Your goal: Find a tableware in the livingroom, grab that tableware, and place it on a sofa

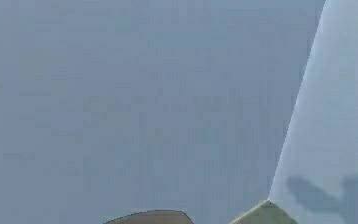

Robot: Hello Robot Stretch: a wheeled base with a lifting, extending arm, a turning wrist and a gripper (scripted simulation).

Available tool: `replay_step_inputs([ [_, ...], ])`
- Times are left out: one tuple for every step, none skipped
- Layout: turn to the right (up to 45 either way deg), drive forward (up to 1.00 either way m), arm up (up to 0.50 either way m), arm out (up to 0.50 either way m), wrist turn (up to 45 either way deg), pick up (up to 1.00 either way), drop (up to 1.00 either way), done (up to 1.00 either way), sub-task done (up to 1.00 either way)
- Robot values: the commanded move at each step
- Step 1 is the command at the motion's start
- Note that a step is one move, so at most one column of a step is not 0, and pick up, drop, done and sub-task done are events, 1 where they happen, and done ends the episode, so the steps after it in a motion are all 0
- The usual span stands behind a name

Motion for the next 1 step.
replay_step_inputs([
  [45.0, 0.0, 0.0, 0.0, 0.0, 0.0, 0.0, 0.0, 0.0],
])
